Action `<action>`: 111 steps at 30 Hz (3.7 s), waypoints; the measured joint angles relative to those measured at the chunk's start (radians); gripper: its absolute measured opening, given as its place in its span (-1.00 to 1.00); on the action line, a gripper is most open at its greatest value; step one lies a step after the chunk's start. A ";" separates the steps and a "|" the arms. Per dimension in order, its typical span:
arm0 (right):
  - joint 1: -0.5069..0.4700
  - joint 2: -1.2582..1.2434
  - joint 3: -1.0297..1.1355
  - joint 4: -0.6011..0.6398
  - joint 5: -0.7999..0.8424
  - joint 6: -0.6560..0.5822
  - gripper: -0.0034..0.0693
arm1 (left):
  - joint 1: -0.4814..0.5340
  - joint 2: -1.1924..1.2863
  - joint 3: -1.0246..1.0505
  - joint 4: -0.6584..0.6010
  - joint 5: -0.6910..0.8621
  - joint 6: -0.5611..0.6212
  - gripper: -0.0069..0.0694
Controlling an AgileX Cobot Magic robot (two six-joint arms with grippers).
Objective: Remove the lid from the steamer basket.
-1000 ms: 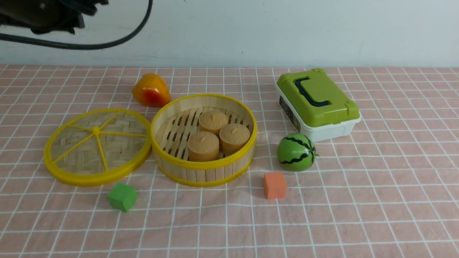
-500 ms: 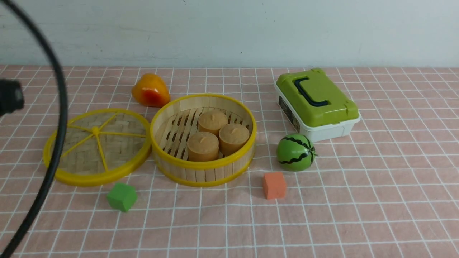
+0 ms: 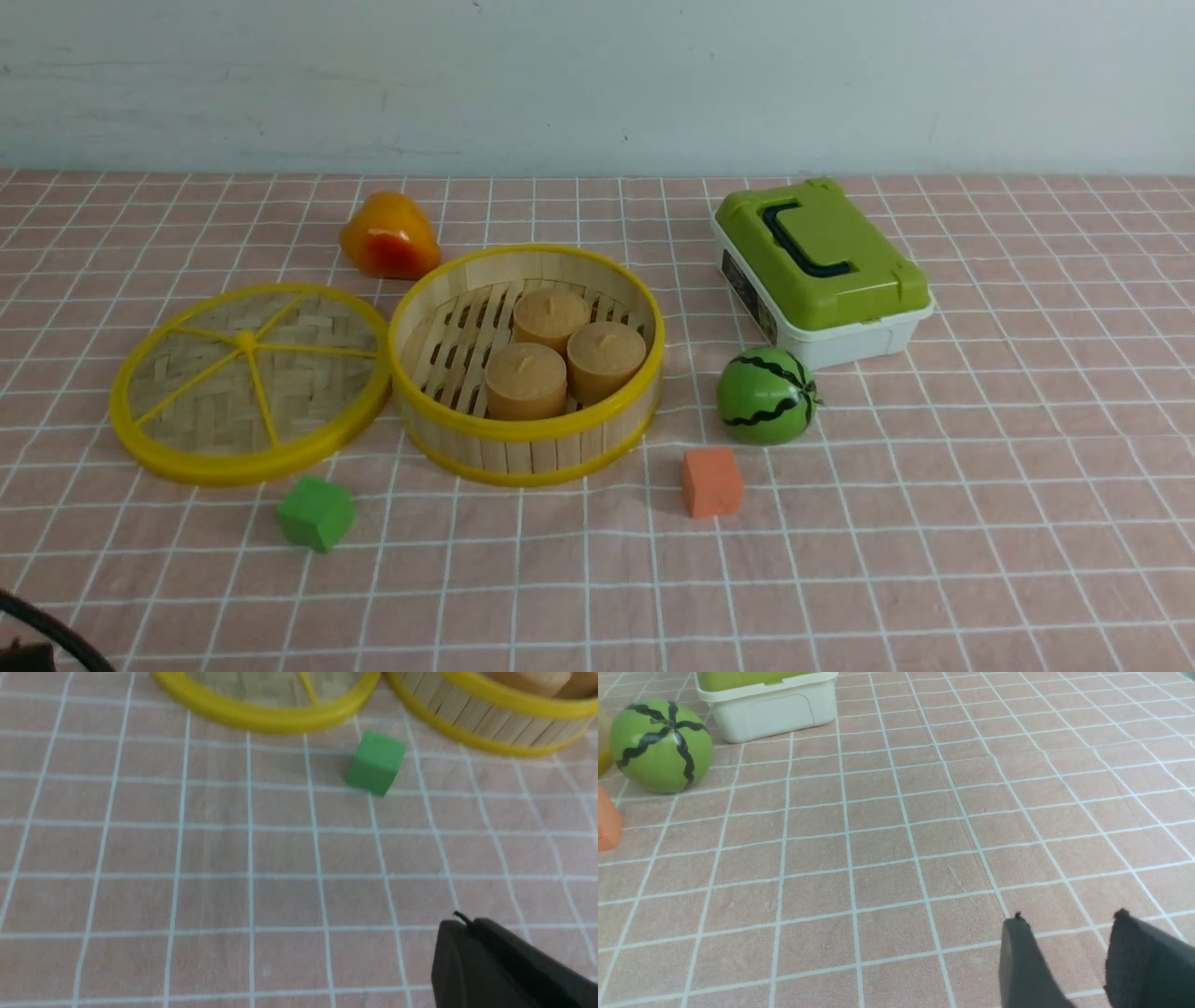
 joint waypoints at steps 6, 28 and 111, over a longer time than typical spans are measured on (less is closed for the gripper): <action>0.000 0.000 0.000 0.000 0.000 0.000 -0.24 | 0.000 0.000 0.053 -0.001 -0.066 0.001 -0.85; 0.000 0.000 0.000 0.000 0.000 0.000 -0.24 | 0.000 0.000 0.055 0.043 -0.197 0.003 -0.85; 0.000 0.000 0.000 0.000 0.001 0.000 -0.24 | 0.270 -0.441 0.389 -0.166 -0.249 0.189 -0.85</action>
